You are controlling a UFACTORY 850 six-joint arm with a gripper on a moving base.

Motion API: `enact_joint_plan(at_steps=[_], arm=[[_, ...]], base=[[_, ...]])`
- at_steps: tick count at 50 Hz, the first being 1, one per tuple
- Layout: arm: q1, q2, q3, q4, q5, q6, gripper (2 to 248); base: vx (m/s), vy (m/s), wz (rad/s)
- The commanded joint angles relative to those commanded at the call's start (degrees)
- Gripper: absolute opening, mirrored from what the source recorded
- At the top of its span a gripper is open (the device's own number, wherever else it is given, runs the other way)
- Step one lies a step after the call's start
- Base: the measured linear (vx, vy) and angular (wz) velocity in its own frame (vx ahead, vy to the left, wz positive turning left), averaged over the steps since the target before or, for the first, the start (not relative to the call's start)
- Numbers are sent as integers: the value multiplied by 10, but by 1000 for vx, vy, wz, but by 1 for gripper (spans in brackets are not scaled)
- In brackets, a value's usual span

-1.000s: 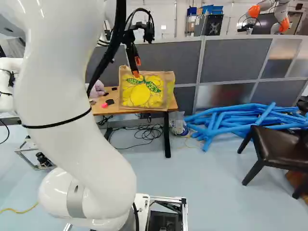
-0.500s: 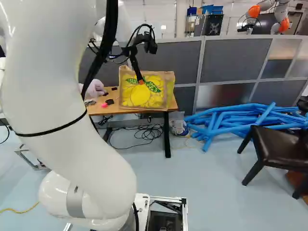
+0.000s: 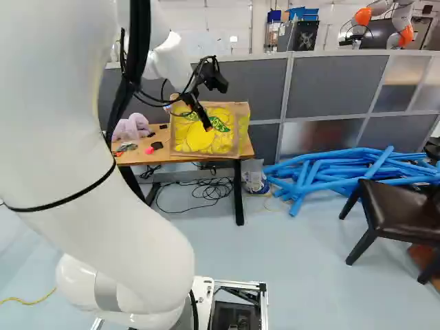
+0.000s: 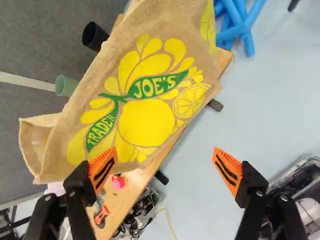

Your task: Pick up the bag on the ground and place it on the table

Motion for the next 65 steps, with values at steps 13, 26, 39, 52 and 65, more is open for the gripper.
enact_joint_plan(at_steps=[13,26,39,52,65], arm=[[-5,25,79,6,106,-85,247],[-10,50,157,12,211,-170,247],[-14,72,228,18,306,-246,247],[-18,93,293,23,394,-317,247],[-22,111,349,28,469,-377,247]], base=[[0,0,0],[0,0,0],[0,0,0],[0,0,0],[0,0,0]])
